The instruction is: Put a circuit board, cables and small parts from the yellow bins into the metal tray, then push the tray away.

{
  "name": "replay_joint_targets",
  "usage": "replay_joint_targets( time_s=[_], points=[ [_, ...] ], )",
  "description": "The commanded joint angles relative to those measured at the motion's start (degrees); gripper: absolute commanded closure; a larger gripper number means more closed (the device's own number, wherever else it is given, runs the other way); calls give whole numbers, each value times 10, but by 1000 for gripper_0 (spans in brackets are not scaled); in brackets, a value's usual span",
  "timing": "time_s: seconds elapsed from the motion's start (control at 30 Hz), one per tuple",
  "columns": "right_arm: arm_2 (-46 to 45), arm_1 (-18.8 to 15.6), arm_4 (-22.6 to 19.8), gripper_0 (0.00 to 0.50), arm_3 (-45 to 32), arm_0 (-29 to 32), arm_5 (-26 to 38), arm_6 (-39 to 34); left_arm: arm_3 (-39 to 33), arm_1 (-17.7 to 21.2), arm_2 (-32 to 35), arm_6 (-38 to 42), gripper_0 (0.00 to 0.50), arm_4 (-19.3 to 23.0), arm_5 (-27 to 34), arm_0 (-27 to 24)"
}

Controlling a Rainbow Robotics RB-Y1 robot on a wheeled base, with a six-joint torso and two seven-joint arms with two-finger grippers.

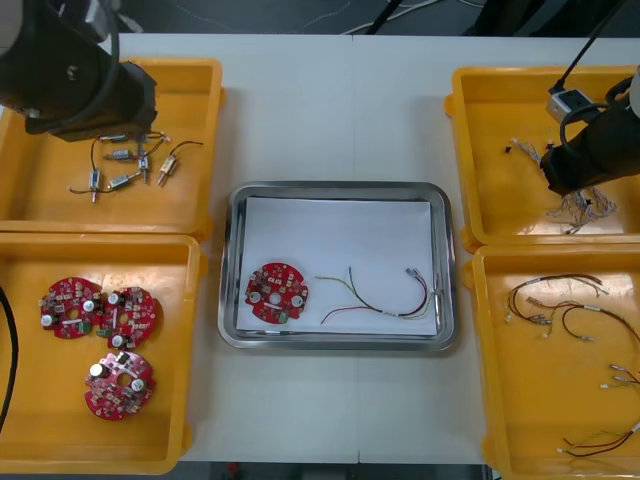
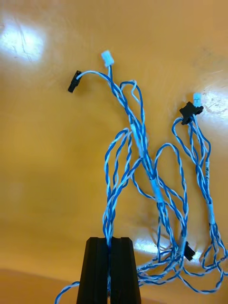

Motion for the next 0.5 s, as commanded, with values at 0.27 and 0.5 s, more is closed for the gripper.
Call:
replay_joint_targets(
  time_s=[0.27,0.5],
  points=[
    [-59,-16,-9,500,-72,-17,60,28,-75,-32,-141,138,500,2,4,5],
    [-86,-5,-1,500,-120,-17,102,28,-82,-34,-233,178,500,-15,4,6]
  ],
)
